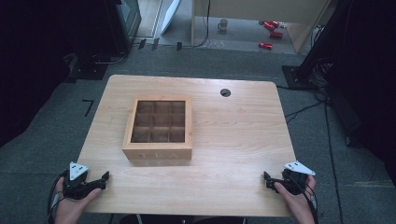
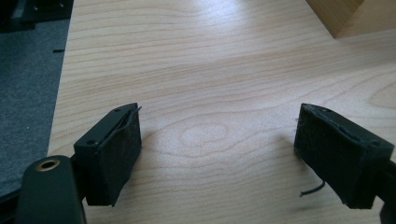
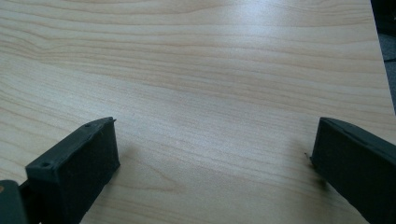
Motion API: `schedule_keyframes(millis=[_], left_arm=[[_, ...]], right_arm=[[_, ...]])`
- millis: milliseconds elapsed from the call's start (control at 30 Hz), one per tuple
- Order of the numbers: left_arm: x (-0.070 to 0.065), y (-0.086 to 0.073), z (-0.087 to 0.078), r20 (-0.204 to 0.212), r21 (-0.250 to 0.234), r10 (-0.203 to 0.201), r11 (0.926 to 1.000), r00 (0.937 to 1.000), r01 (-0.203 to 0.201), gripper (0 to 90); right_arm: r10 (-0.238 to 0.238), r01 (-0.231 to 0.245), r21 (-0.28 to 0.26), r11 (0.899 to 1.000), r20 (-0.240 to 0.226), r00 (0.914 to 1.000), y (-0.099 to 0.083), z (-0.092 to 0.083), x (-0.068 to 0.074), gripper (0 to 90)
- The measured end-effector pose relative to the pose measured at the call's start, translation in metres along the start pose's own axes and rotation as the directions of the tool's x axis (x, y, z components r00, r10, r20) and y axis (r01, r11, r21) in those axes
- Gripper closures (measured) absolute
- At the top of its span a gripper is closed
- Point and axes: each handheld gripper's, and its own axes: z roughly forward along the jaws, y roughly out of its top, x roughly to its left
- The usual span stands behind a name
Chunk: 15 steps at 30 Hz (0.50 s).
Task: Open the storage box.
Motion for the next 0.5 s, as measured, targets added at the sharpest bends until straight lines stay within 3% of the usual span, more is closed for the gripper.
schedule_keyframes(millis=[133, 267, 500], left_arm=[[-0.001, 0.005, -0.001, 0.000, -0.012, 0.006, 0.9999, 1.0000, -0.006, 15.6], [-0.005, 0.011, -0.002, 0.029, -0.024, 0.010, 0.9997, 0.9995, -0.009, 15.6], [-0.026, 0.038, -0.006, 0.095, -0.074, 0.036, 0.9968, 0.9949, -0.029, 16.9]], right_arm=[[0.004, -0.004, 0.002, 1.000, 0.004, 1.0000, 0.000, 0.000, 0.001, 0.2], [0.000, 0.000, 0.003, 1.000, 0.014, 0.9999, 0.001, 0.000, 0.004, 0.2], [-0.004, 0.004, -0.016, 1.000, 0.004, 1.0000, 0.013, -0.004, 0.019, 0.2]])
